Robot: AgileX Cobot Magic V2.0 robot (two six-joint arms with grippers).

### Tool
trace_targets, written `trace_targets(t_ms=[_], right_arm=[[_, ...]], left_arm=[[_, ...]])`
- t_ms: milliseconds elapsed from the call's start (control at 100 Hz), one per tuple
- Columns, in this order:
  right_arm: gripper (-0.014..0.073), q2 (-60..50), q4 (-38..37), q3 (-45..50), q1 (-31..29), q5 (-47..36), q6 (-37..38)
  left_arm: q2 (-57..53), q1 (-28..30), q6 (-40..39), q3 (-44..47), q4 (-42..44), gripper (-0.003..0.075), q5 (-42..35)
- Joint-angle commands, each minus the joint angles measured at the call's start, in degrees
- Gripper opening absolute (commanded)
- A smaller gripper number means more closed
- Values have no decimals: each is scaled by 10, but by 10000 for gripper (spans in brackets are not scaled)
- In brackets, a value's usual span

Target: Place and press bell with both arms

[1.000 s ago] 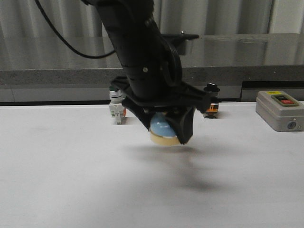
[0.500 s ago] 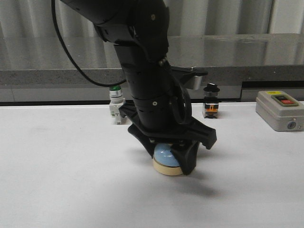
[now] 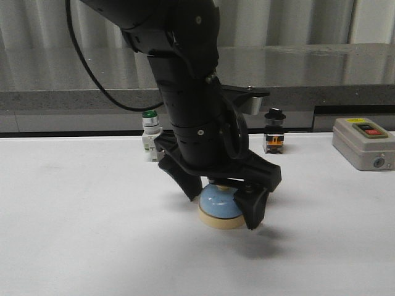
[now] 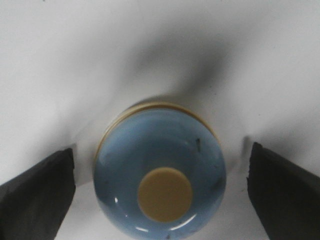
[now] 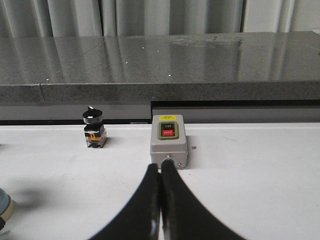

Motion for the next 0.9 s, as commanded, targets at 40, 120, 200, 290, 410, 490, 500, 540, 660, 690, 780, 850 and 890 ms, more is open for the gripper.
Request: trace_targets(t_ms=[40, 120, 200, 290, 410, 490, 500, 540, 660, 690, 780, 850, 890], right_arm=[[-60, -11, -5, -8, -3, -48, -1], [-60, -11, -5, -8, -3, -48, -1], [-60, -11, -5, -8, -3, -48, -1], [-60, -11, -5, -8, -3, -48, -1], [-60, -11, -5, -8, -3, -48, -1], [-60, -11, -5, -8, -3, -48, -1], [-60, -11, -5, -8, -3, -48, -1], [-60, -11, -5, -8, -3, -48, -1], [-60, -11, -5, -8, -3, -48, -1], [-60, -11, -5, -8, -3, -48, -1], [-60, -11, -5, -8, -3, -48, -1], [-60, -11, -5, -8, -3, -48, -1], [-60, -11, -5, -8, -3, -48, -1]], left_arm=[[-66, -5, -2, -16, -4, 669, -11], [-92, -4, -4, -16, -3, 669, -8], [-118, 3, -5, -16, -3, 669, -7], [-153, 10, -6, -16, -1, 669, -7], [-202, 27, -6, -3, -1, 669, -10], [-239, 42, -6, 19, 3, 669, -13], [-246, 43, -6, 24, 4, 669, -14], [-264, 54, -6, 41, 7, 669, -16], [-341, 93, -7, 107, 7, 669, -40], [-360, 107, -7, 125, 7, 669, -48], [-425, 145, -19, 183, 7, 669, -77], [-476, 181, -20, 227, 7, 669, -92], [-502, 203, -21, 253, 7, 669, -99]])
